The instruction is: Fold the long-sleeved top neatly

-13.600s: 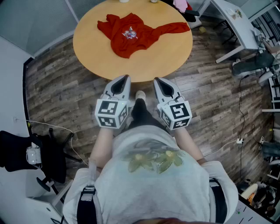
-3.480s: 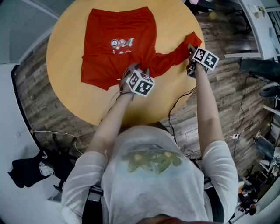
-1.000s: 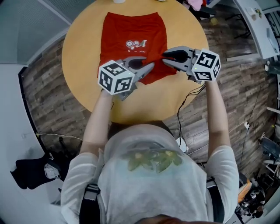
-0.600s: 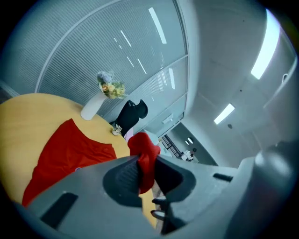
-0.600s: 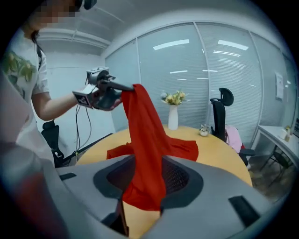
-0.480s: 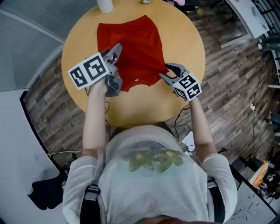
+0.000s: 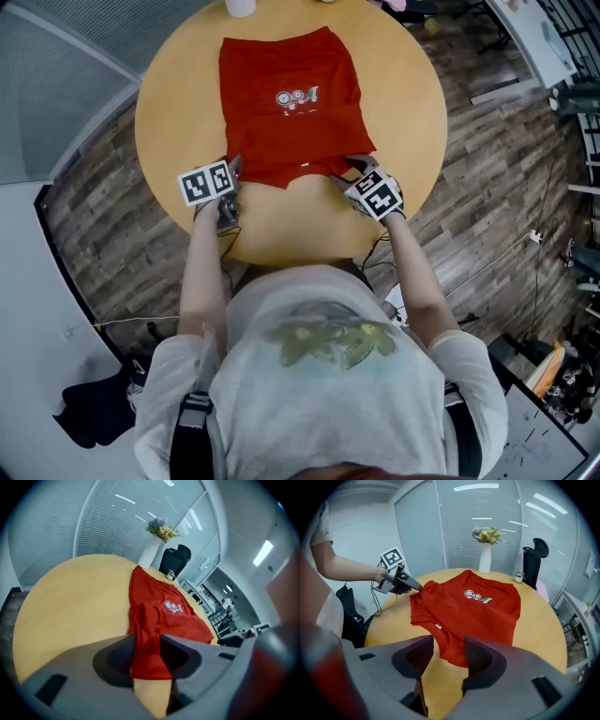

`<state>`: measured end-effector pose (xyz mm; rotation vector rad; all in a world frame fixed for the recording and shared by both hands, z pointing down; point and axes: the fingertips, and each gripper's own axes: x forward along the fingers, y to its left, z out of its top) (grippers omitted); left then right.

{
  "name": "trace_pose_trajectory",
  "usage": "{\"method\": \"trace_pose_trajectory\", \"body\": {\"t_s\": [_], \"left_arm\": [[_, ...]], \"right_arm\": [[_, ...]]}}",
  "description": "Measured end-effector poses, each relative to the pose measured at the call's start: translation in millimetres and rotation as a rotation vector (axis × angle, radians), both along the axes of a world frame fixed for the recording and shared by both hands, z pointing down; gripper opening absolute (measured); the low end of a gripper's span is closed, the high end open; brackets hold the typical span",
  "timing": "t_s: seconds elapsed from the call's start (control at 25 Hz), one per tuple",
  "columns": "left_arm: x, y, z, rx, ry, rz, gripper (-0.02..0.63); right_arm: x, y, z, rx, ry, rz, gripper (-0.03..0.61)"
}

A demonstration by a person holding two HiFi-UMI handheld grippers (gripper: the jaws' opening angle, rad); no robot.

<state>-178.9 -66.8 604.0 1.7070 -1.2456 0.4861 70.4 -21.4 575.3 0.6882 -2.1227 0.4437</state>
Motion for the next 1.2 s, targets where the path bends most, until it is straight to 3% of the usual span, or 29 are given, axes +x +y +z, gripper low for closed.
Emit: {"method": "trace_pose_trajectory", "body": {"t_s": [0.2, 0.28, 0.36, 0.52, 0.64, 0.72, 0.88, 1.0, 1.12, 1.2], "left_arm": [[-23, -11, -14, 0.073, -0.107, -0.046, 0.146], [-22, -9, -18, 0.076, -0.209, 0.03, 0.145], [-8, -4, -18, 0.1, -0.341, 0.189, 0.145], [39, 22, -14, 0.18, -0.51, 0.565, 0.146], [58, 54, 0, 0.18, -0.645, 0.849, 0.15], [60, 68, 14, 0.169, -0.734, 0.977, 0.161], [52, 69, 25, 0.196, -0.979, 1.128, 0.168], [46, 62, 29, 0.191, -1.084, 1.209, 0.249], [34, 53, 42, 0.158, -1.148, 1.315, 0.267], [31, 51, 52, 0.111, -1.106, 1.362, 0.267]], "right_arm": [[30, -26, 3, 0.064, 0.073, 0.148, 0.195], [39, -31, 7, 0.066, 0.081, 0.187, 0.195], [38, -30, 14, 0.053, 0.096, 0.174, 0.195], [22, -12, 31, 0.067, 0.21, -0.031, 0.195], [18, 6, 44, 0.118, 0.344, -0.238, 0.195], [20, 14, 53, 0.126, 0.408, -0.319, 0.195], [25, 8, 52, 0.21, 0.498, -0.397, 0.195], [29, -4, 43, 0.307, 0.595, -0.483, 0.25], [46, -17, 57, 0.337, 0.723, -0.575, 0.268], [54, -25, 65, 0.317, 0.757, -0.604, 0.268]]}}
